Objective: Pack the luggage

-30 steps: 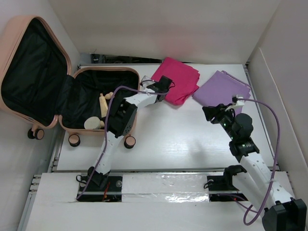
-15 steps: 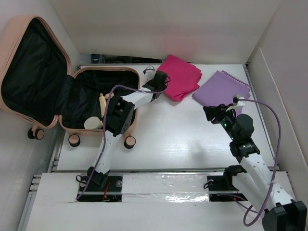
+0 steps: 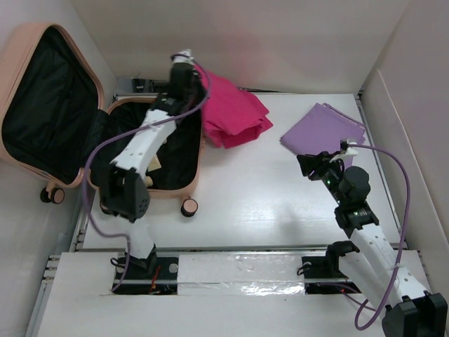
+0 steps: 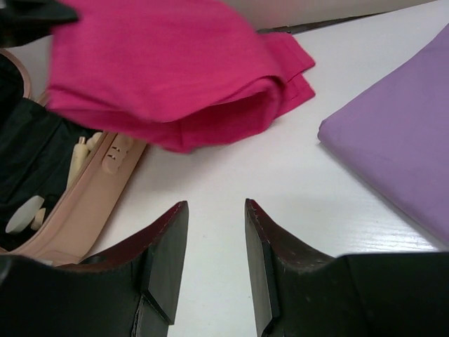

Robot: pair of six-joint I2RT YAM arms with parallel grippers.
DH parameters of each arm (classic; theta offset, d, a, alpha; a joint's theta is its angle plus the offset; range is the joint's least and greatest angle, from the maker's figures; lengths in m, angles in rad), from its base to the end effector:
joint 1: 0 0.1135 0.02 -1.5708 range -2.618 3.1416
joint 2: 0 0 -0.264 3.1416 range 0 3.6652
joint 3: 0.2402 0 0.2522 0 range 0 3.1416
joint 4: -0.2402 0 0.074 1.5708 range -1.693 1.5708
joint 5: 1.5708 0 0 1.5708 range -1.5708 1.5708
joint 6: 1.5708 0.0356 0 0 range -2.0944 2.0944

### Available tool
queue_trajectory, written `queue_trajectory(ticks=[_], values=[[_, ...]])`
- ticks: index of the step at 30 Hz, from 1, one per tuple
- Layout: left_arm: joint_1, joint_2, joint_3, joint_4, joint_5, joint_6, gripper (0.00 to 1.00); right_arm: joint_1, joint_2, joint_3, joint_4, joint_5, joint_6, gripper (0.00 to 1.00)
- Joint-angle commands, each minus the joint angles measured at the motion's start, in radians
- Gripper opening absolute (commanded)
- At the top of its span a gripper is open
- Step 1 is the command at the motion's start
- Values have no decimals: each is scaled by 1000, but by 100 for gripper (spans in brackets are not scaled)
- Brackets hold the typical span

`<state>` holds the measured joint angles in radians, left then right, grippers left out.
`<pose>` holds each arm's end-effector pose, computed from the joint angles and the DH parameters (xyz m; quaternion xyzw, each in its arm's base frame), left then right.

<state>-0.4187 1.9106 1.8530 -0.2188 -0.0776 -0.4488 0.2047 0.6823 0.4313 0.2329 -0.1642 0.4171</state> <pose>0.4226 -0.1850 0.3783 -0.0354 0.7967 -0.2251 0.5597 0.1715 0.0416 0.2753 0.0182 0.7132 0.2693 0.6469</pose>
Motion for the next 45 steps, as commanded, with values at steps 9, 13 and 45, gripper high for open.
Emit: queue_trajectory(ticks=[9,13,45], values=[[549,-400,-520,178,233,16,0,7,-23,35,3,32,-26,44],[630,-389,-551,116,194,96,0,7,-10,37,19,6,-27,44],[-14,183,192,651,506,-505,0,7,51,44,34,-18,-51,27]])
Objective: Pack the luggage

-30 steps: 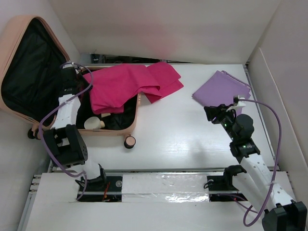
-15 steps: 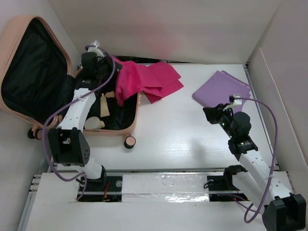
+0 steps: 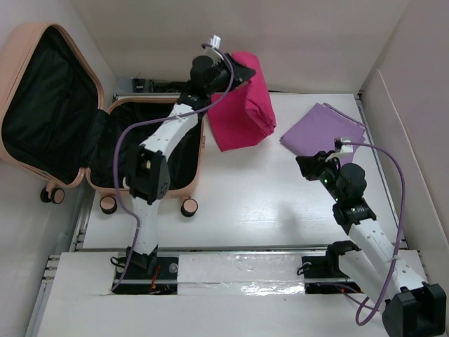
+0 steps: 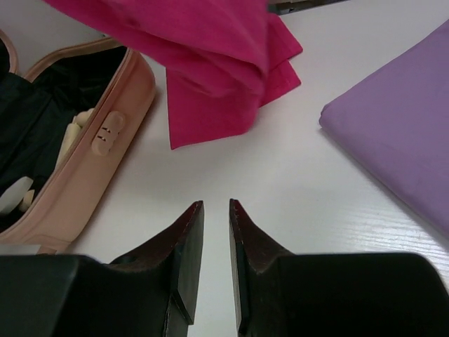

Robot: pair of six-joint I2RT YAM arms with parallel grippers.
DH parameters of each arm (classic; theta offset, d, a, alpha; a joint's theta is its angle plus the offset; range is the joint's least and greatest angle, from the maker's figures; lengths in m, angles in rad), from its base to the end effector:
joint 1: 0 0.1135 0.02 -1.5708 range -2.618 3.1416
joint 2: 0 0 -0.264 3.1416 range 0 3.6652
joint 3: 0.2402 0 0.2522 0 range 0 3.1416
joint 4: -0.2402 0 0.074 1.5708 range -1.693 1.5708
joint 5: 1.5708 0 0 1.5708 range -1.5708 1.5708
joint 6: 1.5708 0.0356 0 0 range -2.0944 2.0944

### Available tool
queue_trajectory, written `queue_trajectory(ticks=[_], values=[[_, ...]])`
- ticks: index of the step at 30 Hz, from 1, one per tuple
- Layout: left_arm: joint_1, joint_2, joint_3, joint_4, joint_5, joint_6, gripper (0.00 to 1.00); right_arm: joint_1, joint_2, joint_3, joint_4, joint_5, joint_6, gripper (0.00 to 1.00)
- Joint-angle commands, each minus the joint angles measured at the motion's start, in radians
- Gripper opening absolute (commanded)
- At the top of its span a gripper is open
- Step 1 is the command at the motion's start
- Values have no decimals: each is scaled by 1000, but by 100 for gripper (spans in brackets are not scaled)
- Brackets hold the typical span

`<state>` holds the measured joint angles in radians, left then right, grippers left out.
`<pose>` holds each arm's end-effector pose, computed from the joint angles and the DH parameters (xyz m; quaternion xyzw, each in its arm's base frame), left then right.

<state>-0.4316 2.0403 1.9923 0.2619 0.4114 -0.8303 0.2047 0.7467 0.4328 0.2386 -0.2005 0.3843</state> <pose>0.4402 -0.2184 0.4197 0.0342 0.6337 -0.5531 0.5398 0.1810 0.0448 0.2661 -0.0023 0.7327 0.2666 0.6261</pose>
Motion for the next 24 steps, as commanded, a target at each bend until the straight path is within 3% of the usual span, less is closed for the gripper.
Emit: queue_trajectory(ticks=[1,6,8,12,20,23,24], values=[[-1,95,68,177,4,-133,0,7,-12,43,28,21,-19,27],[-10,198,166,231,-20,-136,0,7,-13,46,22,24,-25,27],[14,253,256,202,-16,-124,0,7,-13,46,22,27,-28,27],[66,288,284,212,24,-119,0,7,-6,49,21,21,-30,28],[155,153,-171,306,-11,-49,0,16,13,50,25,12,-35,28],[166,121,-242,274,-43,-10,0,16,17,53,25,9,-35,28],[166,115,-247,222,-61,23,14,16,16,53,25,7,-35,28]])
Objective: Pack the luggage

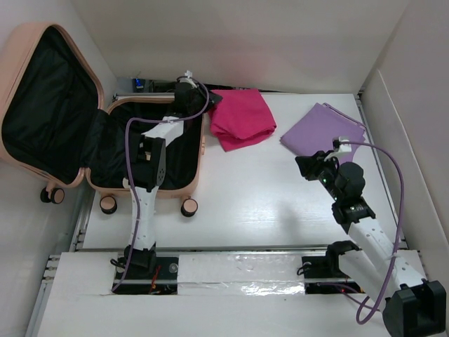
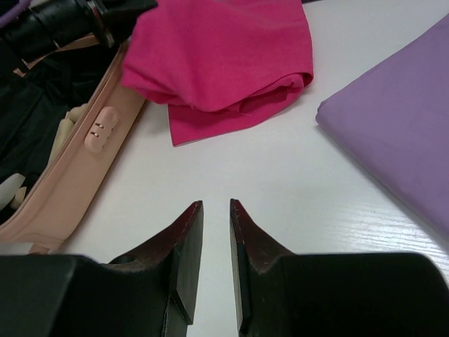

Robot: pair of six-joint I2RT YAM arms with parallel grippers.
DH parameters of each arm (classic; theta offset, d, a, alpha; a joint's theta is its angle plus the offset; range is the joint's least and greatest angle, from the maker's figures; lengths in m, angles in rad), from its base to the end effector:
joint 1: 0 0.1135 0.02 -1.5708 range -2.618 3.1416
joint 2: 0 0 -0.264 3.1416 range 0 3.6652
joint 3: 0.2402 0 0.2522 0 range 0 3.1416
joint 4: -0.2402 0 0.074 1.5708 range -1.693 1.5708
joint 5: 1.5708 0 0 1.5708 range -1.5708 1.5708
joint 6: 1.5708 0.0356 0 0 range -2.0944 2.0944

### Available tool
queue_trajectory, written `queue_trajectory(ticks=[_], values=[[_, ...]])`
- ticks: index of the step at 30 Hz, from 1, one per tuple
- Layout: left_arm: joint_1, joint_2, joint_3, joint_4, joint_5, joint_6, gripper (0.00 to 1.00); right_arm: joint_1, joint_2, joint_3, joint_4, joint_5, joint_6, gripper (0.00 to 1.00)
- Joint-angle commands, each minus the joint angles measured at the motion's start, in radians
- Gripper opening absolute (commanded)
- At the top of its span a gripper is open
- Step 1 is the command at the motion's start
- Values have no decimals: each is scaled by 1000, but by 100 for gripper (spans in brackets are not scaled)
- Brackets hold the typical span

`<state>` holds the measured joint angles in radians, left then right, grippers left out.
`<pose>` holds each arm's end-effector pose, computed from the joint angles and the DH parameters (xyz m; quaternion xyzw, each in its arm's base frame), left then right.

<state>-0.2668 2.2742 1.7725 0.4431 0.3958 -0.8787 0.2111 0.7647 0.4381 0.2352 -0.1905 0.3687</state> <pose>0.5183 -0.1559 0.2434 -0.0862 0.7208 -0.4848 0.4878 0.1836 0.0462 0.2646 -0.0060 0.7381 0.2591 0.6229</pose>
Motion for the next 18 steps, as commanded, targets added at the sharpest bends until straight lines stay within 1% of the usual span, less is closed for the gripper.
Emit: queue_trajectory(ticks=[1,3,5,6,7,8,9,10,11,12,14,15,16,18], values=[[11,-134,-27,8,-95,90,25,10,-4,48,27,-3,-20,28],[11,-154,-21,-68,-145,141,45,10,-10,48,27,-1,-19,28],[0,-186,10,-121,-236,173,54,10,-8,45,30,-1,-19,29],[0,-202,30,-185,-273,193,61,10,-7,45,33,-4,-17,29],[-20,-218,57,-228,-369,240,64,10,-4,45,33,-9,-17,30],[-34,-225,126,-280,-438,271,65,10,1,48,33,-13,-17,33],[-66,-231,163,-373,-499,302,67,10,-1,50,33,-21,-17,34],[-81,-234,192,-412,-555,349,68,10,1,48,33,-21,-19,39],[-98,-242,230,-443,-651,366,68,10,1,48,36,-21,-19,41],[-136,-246,237,-505,-685,388,68,10,2,48,39,-24,-19,44],[-181,-274,225,-543,-764,434,68,10,8,48,42,-33,-16,50],[-205,-281,193,-563,-793,451,68,10,10,54,41,-44,-17,51],[-253,-291,180,-576,-849,463,69,10,12,56,39,-47,-17,52],[-291,-291,154,-644,-896,449,68,10,2,54,35,-44,-19,50]])
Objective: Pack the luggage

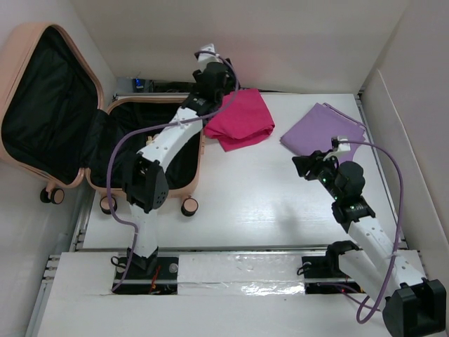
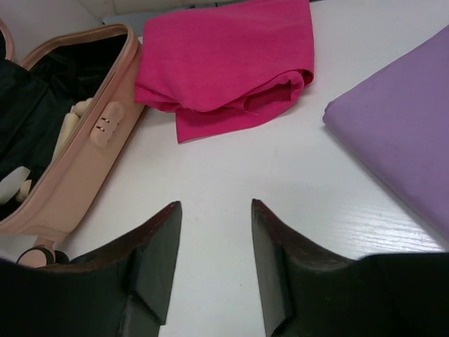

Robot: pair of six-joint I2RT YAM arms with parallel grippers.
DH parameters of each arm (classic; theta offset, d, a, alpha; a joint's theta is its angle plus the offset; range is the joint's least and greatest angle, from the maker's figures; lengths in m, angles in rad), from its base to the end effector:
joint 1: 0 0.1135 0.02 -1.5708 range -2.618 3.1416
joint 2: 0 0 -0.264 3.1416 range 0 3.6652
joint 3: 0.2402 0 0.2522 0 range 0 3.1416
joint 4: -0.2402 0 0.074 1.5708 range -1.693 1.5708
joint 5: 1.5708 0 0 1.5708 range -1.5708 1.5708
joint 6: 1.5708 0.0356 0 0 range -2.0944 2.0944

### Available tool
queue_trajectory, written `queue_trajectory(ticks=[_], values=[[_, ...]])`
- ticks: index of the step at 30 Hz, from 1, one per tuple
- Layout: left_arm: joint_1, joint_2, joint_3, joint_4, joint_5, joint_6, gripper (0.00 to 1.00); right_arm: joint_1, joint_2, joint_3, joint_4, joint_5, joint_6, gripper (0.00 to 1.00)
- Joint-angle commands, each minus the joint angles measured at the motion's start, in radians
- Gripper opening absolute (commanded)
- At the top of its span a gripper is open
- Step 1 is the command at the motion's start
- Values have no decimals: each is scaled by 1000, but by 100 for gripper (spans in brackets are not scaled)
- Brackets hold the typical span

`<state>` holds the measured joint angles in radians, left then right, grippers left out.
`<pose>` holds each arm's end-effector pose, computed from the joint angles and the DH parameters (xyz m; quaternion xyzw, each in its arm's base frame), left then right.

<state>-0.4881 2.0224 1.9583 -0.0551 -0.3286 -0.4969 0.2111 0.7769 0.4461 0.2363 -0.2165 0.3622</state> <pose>0.4386 -0.2198 0.3824 -0.1118 0.7374 -0.2018 0.6348 0.1853 0.0475 0.2655 -0.0170 0.7388 0.2658 0.6191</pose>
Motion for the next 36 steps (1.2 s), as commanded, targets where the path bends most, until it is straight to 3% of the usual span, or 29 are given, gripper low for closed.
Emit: queue_trajectory(ticks=[1,2,4,5,9,14,20,23,27,30,36], values=[[-84,-42,-48,-158,-178,60,68,10,-11,45,35,-17,-9,44],[-110,-44,-70,-167,-171,48,68,10,-14,45,35,-17,-8,24],[-147,-37,-146,-154,-144,32,67,19,-19,48,26,-23,-9,4],[-156,-25,-169,-150,-141,26,67,19,-22,48,26,-20,-9,2],[-179,103,-52,-236,-104,14,72,19,-15,40,35,-9,-2,6],[-179,320,175,-370,-76,15,76,19,-19,40,35,-1,-3,28],[-159,415,218,-333,-18,-15,75,19,-13,40,41,-12,-2,32],[-136,467,252,-315,45,-38,62,19,-4,40,44,-17,-2,32],[-136,516,283,-234,206,-78,18,19,-2,40,43,-11,-3,32],[-145,552,310,-166,298,-120,3,19,-8,42,38,-6,-5,32],[-185,587,310,12,473,-245,0,19,-15,39,35,8,-8,33]])
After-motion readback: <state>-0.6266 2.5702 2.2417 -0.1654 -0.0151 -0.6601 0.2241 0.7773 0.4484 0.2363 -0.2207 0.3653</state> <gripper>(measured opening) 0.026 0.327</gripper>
